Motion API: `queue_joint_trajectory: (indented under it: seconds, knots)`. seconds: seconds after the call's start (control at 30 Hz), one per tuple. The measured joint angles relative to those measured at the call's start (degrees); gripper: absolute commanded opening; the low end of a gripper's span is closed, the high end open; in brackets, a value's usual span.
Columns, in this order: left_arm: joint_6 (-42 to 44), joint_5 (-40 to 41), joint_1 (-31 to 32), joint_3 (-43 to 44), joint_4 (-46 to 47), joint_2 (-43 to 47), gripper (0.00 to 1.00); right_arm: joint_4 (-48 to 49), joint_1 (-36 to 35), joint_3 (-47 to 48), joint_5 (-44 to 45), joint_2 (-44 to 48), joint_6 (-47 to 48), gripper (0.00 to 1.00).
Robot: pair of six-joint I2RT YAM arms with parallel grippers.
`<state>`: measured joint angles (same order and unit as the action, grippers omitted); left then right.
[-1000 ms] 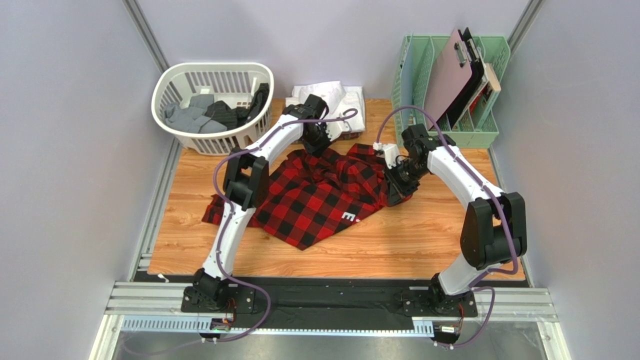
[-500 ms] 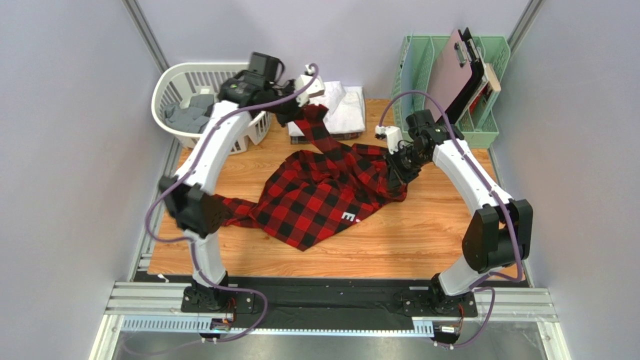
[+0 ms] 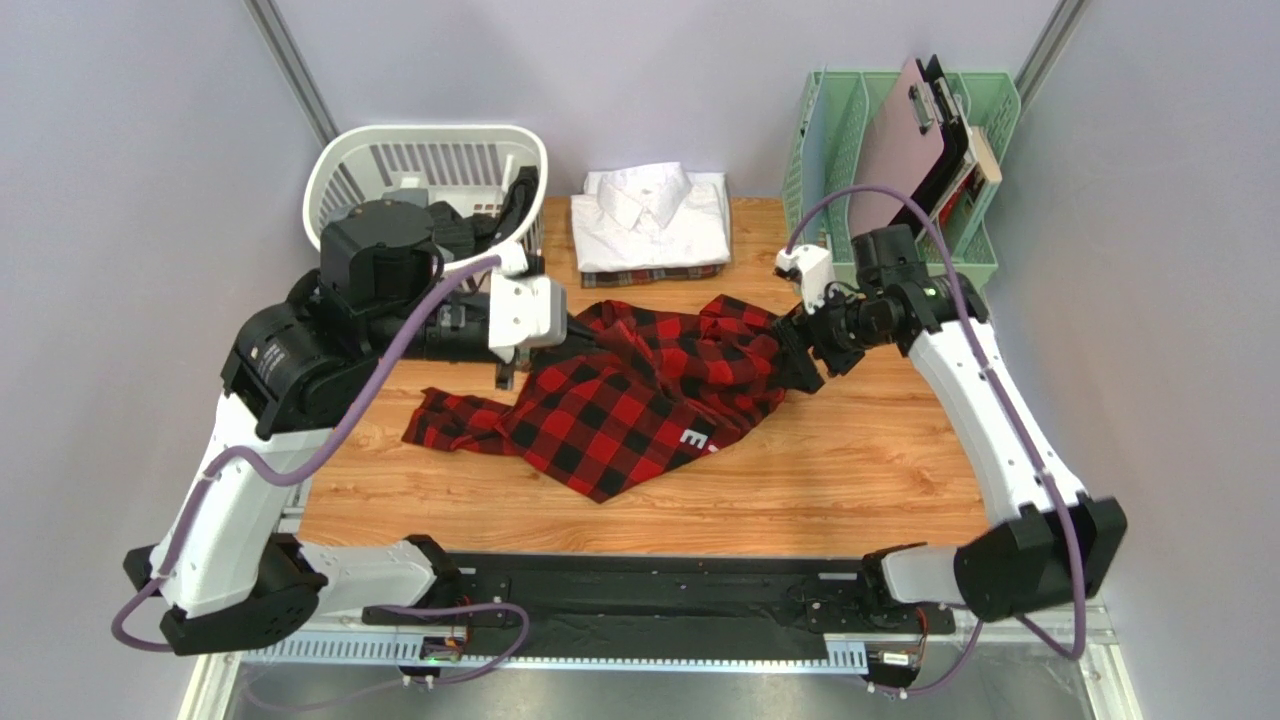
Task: Fold and stack the long sleeve shirts
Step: Flatten the shirt out
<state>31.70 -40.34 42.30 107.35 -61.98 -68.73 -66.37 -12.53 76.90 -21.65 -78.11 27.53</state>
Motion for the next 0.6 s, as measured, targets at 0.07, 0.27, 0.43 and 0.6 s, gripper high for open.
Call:
queue_joint_trajectory:
  seconds: [0.07, 0.27, 0.43, 0.6]
  knots:
    - [-4.4, 3.9, 1.5, 3.5, 3.4, -2.1, 0.00, 1.6, 0.1, 1.5, -4.0, 3.5, -2.1, 0.79]
    - [-15.4, 15.1, 1.9, 13.6, 14.0, -18.5, 0.00, 5.8, 0.2, 5.2, -18.2, 15.5, -6.9, 1.00]
    - [-22.1, 21.0, 1.9, 18.1, 18.1, -31.6, 0.00, 13.5, -1.6, -0.4, -20.9, 23.8, -9.7, 1.00]
    - [-25.3, 20.9, 1.9, 19.5, 20.6, -34.1, 0.00, 22.2, -5.4, -5.0, -16.1, 25.9, -13.0, 1.00]
